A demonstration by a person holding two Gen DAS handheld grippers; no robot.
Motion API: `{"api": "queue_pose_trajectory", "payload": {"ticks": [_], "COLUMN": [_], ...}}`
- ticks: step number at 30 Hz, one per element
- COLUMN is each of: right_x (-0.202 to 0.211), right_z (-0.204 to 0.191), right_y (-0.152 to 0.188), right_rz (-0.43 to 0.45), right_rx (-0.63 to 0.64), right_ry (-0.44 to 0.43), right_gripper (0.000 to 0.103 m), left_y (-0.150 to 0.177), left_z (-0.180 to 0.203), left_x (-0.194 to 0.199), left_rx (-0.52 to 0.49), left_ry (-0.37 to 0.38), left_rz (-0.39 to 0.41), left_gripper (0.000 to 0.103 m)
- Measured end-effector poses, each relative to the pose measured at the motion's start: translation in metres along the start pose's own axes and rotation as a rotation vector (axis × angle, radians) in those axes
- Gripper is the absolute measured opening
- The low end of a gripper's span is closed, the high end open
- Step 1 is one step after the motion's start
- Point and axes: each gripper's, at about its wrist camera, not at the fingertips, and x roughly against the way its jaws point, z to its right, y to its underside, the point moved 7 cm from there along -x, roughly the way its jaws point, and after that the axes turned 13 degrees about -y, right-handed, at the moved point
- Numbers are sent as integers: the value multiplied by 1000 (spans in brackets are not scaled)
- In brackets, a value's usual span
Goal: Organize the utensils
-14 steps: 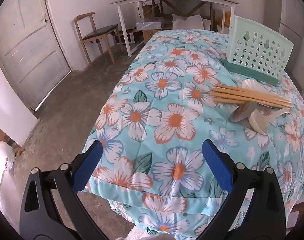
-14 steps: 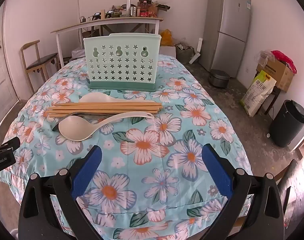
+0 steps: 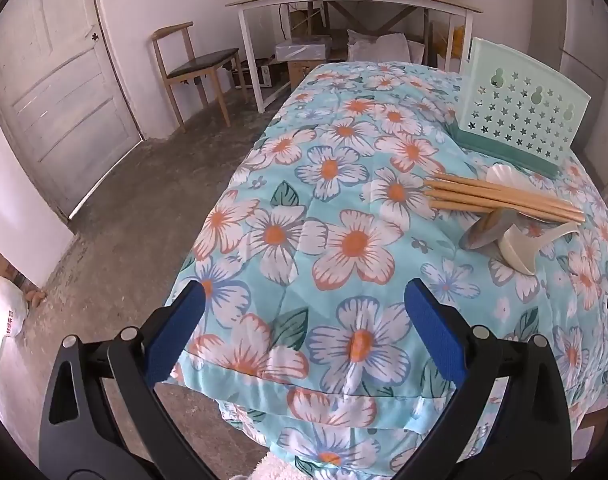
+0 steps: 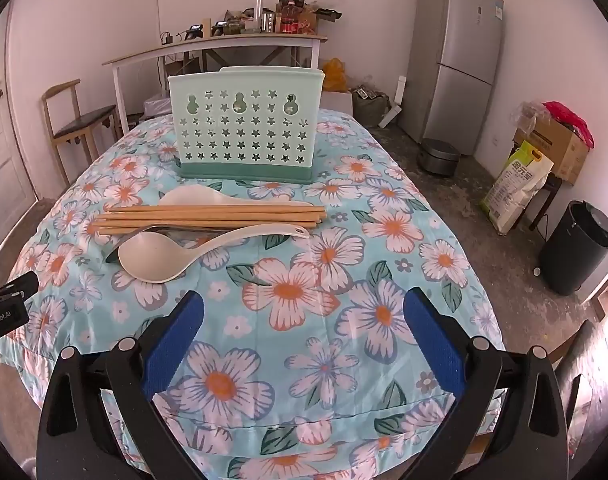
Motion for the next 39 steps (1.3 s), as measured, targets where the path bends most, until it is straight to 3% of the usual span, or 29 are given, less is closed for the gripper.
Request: {"api": "queue_pose_trajectory", "payload": {"ticks": [39], "right_x": [-9], "right_z": [1], "right_y": [10], "right_rz": [-24], "right_rx": [-32], "right_ry": [-18], "right_gripper": [97], "left_y": [2], "left_z": [1], "left_x": [-1], "left_rx": [-5], "left_ry": [-4], "left_rz": [-2], "left_gripper": [96]}}
